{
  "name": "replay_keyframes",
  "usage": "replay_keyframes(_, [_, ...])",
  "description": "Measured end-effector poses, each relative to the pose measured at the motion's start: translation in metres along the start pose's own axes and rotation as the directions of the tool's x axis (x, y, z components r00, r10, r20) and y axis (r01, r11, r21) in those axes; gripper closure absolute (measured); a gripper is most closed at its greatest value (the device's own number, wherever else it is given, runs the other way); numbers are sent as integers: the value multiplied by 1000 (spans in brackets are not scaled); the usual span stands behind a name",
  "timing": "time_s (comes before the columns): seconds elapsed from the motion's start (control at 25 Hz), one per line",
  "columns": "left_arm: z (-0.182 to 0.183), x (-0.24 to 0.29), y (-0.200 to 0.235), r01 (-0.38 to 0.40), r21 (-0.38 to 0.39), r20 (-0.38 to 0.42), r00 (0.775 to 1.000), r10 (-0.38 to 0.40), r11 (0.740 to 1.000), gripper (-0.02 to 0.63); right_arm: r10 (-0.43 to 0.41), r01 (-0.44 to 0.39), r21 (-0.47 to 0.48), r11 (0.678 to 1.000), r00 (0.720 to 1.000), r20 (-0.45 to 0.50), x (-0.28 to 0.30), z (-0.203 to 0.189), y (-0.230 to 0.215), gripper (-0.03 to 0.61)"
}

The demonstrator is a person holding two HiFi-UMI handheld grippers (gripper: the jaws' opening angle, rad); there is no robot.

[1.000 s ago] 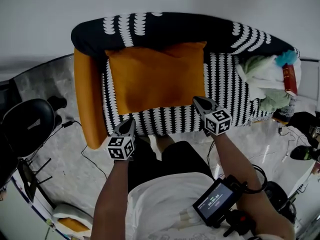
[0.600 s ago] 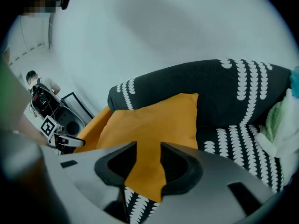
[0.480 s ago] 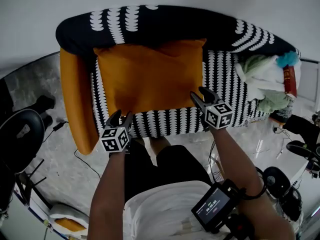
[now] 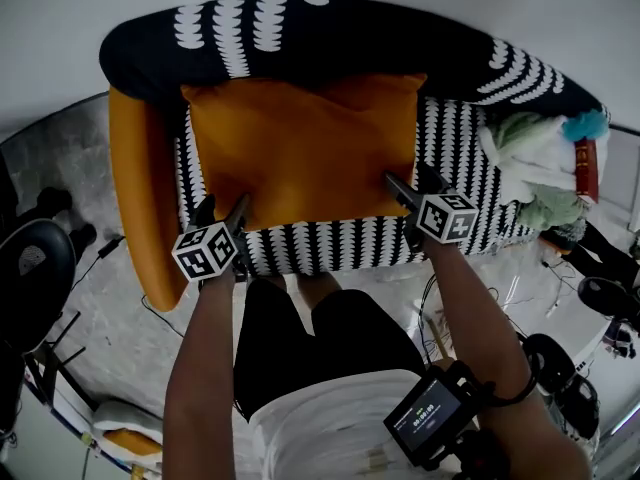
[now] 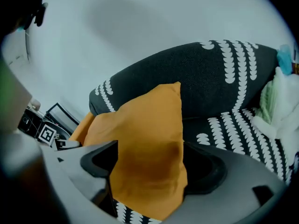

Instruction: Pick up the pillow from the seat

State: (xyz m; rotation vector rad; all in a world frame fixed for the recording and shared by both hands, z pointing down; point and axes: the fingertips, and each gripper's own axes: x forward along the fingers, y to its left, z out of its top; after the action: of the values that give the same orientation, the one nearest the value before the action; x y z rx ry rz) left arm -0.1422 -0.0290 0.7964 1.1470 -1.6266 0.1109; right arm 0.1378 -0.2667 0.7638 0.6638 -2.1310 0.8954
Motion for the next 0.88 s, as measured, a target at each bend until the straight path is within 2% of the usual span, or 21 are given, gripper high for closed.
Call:
replay_keyframes(0.12, [6,10,5,37,-83,-4,999,-37,996,207,-11,11,-13,1000,999,-36,8,-5,0,155])
replay_keyframes(0.44, [-1,33,5,18,-90,-54,998,-23,996,220,-21,17,-28,999,988,-155,29,-16,-2,165])
replay_keyframes(0.6, [-1,33,-1,47,-67,-87,995,-53,997,331,4,-11,-39,999,987,-162,31,-19,0,214])
replay_keyframes(0.76, [0,32,0,49,-71,-90,994,-55,996,458,8,-18,-65,998,987,-162,34,-20,10,298])
replay_keyframes(0.88, [4,28,-3,55,-69,-84,995,-60,996,514,20,-33,-80,996,987,-162,32,-19,16,351])
